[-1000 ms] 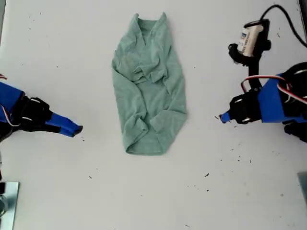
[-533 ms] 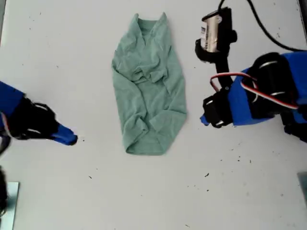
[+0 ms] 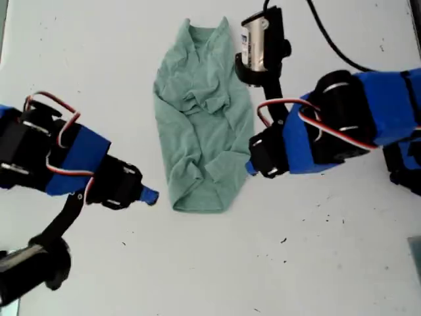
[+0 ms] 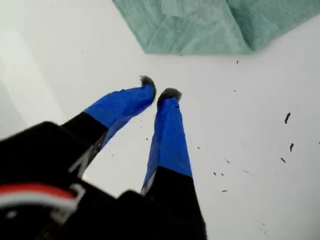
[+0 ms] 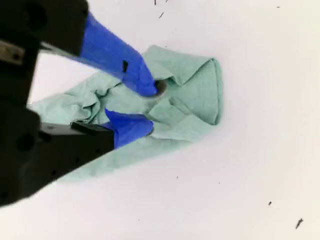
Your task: Fold t shirt
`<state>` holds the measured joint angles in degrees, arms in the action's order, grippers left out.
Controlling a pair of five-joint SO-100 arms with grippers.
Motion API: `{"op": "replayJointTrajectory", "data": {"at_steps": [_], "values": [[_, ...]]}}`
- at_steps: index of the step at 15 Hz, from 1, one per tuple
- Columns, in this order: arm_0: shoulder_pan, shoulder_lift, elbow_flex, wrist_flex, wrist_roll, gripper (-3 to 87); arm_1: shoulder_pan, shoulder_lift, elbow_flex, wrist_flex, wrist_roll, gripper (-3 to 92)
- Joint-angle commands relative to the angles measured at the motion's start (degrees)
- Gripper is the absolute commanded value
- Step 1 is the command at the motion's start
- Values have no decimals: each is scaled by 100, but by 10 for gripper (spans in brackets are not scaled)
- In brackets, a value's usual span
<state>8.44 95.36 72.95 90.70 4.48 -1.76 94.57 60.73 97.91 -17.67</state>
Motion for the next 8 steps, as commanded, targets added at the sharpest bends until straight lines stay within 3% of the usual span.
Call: {"op": "replayJointTrajectory", "data": {"at_steps": [1, 6, 8], "values": [[-334, 404, -290, 9, 105, 300, -105, -158, -668, 132, -105, 336], [-624, -475, -149, -44, 88, 327, 26, -940, -888, 211, 53, 351], [-694, -1143, -149, -343, 9, 336, 141, -1679, -949, 176, 114, 351]]}}
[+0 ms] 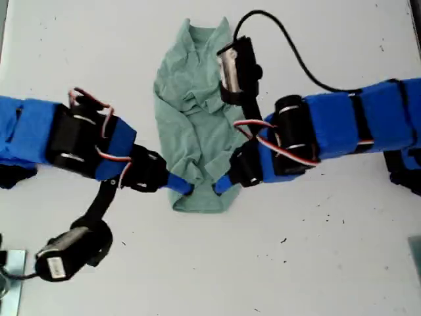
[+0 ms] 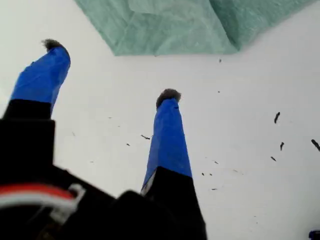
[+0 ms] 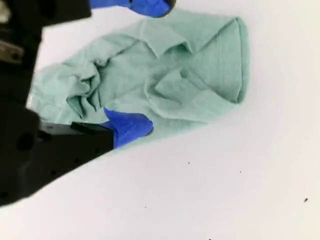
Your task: Fold t shirt
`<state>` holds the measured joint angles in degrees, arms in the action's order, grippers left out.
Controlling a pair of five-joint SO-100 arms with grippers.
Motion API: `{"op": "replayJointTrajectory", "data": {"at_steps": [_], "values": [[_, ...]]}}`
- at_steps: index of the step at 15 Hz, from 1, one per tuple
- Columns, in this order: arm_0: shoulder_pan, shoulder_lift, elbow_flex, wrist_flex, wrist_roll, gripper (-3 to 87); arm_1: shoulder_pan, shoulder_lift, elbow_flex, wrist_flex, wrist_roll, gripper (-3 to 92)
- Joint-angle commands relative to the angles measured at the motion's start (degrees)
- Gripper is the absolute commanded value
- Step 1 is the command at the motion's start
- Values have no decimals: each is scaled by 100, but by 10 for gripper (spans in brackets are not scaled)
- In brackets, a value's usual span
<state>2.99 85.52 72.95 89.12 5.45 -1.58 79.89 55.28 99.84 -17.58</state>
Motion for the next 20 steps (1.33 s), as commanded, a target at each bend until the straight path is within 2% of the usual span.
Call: {"op": "replayJointTrajectory", "data": {"at_steps": [1, 5, 8, 9, 10, 11, 12, 17, 20], "values": [[-176, -431, -167, -343, -141, 341, 202, -563, -519, -88, 97, 353], [-378, -1670, -62, -1055, -237, 352, 352, -1802, -1187, -466, 79, 346], [-404, -2505, -105, -1239, -519, 274, 387, -2672, -1143, -475, 114, 306], [-396, -2742, -123, -1292, -545, 228, 325, -3032, -1204, -431, 123, 269], [-404, -2795, -123, -1354, -545, 120, 255, -3138, -1213, -431, 114, 211], [-369, -2654, -132, -1397, -510, -1, 193, -3094, -1230, -316, 185, 15], [-264, -2399, -132, -1459, -492, -2, 132, -2997, -1292, -290, 44, -14], [510, -1485, -255, -1775, 26, -2, -369, -1415, -1354, -237, -360, -14], [1090, -1063, -422, -2364, 457, -2, -905, -791, -1354, -396, -149, -14]]}}
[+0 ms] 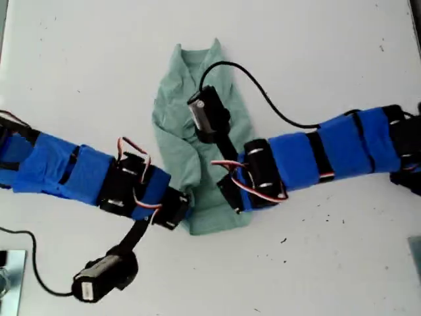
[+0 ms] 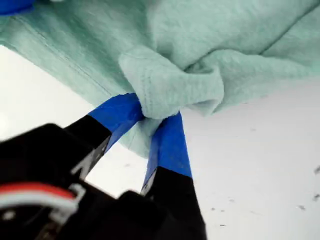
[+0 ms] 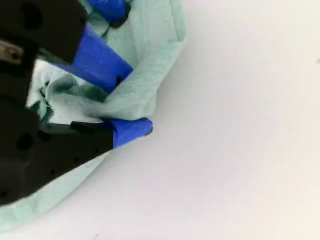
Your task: Fold t shirt
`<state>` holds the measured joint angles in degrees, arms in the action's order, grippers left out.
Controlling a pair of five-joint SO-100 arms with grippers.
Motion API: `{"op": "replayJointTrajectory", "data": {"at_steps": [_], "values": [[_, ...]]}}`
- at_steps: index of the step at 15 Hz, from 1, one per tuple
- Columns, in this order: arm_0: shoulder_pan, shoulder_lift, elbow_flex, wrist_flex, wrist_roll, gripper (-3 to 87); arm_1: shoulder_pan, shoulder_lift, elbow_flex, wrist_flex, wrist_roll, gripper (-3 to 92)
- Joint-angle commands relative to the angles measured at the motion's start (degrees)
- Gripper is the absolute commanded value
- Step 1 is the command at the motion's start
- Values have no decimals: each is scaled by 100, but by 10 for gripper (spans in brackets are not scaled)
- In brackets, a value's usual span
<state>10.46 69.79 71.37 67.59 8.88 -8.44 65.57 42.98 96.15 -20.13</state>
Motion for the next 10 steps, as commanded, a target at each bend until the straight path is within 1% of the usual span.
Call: {"op": "replayJointTrajectory", "data": {"at_steps": [1, 3, 5, 6, 8, 9, 10], "values": [[475, 519, -378, -360, 149, -2, -290, 712, -123, -193, 141, -14], [571, 694, -413, -527, 123, -2, -202, 896, -88, -492, 26, -14], [281, 1187, -396, -123, -246, -2, 281, 1178, 9, -527, -352, -14], [-62, 1485, -387, 167, -211, -2, 642, 1318, 35, -606, -642, -14], [-984, 1934, -352, 729, 202, -2, 1459, 1415, 70, -835, -1204, -14], [-1424, 2101, -325, 879, 483, -2, 1872, 1389, 79, -1046, -1485, -14], [-1767, 2162, -264, 905, 721, -2, 2241, 1292, 88, -1266, -1740, -15]]}}
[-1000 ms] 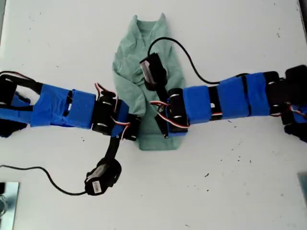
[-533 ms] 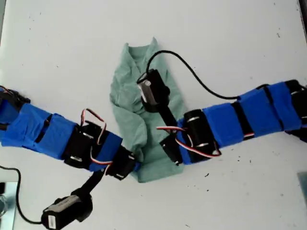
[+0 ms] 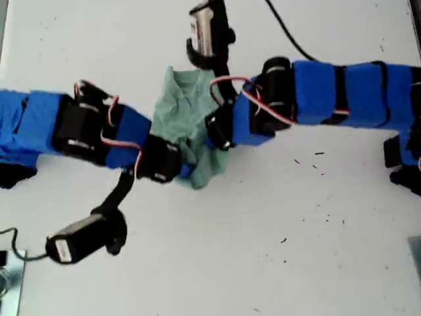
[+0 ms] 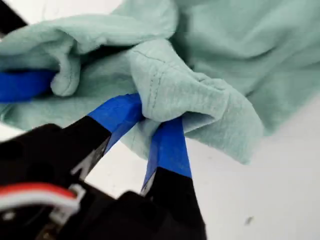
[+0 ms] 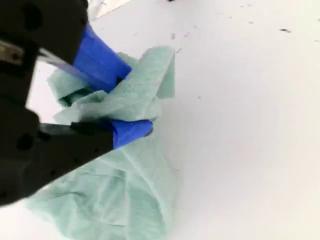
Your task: Fold t shirt
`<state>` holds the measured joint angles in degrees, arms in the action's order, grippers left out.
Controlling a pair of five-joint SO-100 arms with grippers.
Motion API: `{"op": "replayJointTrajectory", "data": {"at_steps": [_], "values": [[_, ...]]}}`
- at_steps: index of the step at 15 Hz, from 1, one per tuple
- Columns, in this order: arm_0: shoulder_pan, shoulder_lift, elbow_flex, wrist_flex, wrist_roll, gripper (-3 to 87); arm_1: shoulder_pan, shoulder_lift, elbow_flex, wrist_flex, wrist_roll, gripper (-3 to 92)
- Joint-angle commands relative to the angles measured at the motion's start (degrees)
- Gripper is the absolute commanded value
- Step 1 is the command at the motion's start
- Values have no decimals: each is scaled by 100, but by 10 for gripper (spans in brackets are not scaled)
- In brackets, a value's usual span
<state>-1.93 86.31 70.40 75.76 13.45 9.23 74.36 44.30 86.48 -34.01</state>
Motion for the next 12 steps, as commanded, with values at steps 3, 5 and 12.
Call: {"op": "replayJointTrajectory", "data": {"at_steps": [3, 5, 12], "values": [[-896, 554, -149, 123, 501, 140, 923, 281, -44, -598, -659, 156], [-1336, 1028, -53, 290, 483, 357, 1239, 580, -26, -861, -308, 328], [-3164, 4922, 3911, 18, 176, 328, 2083, 2892, 2101, -1433, 211, 275]]}}
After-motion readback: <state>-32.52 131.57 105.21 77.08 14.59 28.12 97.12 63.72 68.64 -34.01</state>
